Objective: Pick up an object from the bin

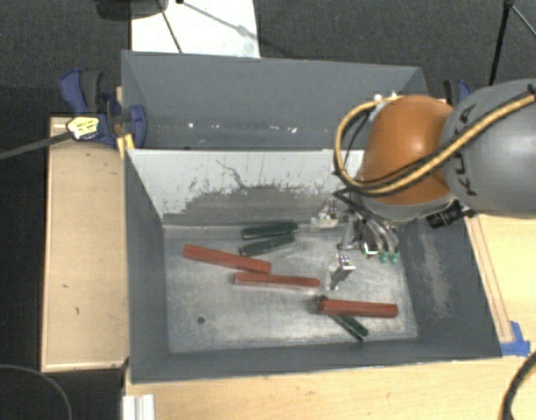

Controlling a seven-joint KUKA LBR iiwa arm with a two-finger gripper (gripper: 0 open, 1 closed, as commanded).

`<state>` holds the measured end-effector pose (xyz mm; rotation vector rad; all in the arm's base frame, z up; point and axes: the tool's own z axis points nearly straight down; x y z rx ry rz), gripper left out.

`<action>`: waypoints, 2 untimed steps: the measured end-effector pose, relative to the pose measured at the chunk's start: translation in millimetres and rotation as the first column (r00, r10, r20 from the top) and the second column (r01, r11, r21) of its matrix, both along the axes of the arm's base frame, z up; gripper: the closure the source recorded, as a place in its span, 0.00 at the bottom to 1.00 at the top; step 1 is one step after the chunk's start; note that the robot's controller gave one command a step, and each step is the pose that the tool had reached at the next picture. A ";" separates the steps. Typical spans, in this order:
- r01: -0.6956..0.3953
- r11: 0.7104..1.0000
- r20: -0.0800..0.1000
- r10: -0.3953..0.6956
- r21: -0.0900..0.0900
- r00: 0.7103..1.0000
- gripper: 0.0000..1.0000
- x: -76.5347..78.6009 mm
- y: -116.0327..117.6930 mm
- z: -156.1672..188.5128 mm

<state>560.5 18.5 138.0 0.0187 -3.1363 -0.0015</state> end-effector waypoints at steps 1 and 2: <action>0.000 1.000 0.008 0.000 0.000 1.000 0.00 2.0 0.0 4.1; -0.009 1.000 0.022 0.009 0.001 1.000 1.00 10.4 10.1 -62.3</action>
Offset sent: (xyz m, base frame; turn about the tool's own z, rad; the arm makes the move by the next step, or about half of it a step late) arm 0.0051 0.0100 -0.0680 -0.0012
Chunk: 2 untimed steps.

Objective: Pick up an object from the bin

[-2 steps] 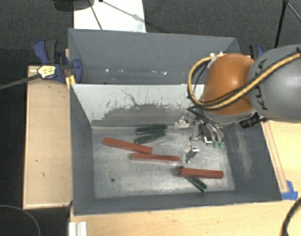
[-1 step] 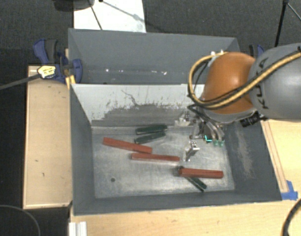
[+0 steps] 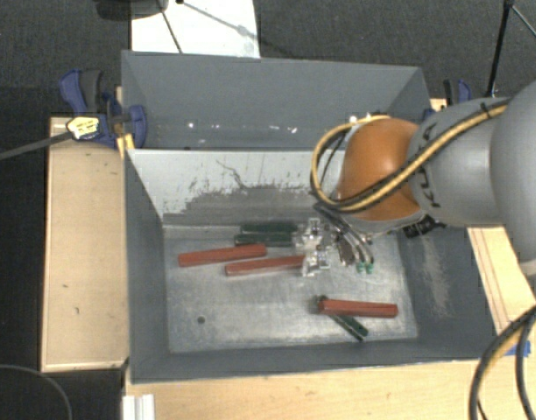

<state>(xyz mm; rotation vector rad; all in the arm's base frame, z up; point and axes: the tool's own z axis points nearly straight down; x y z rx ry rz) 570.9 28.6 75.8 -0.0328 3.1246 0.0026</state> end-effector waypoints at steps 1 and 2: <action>0.001 1.000 0.000 -0.001 0.000 1.000 1.00 0.0 0.0 0.0; 0.026 1.000 -0.012 -0.026 0.000 1.000 1.00 7.7 9.3 145.1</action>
Offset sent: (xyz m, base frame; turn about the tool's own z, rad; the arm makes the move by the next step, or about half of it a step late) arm 0.0065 0.0091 0.1437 0.0351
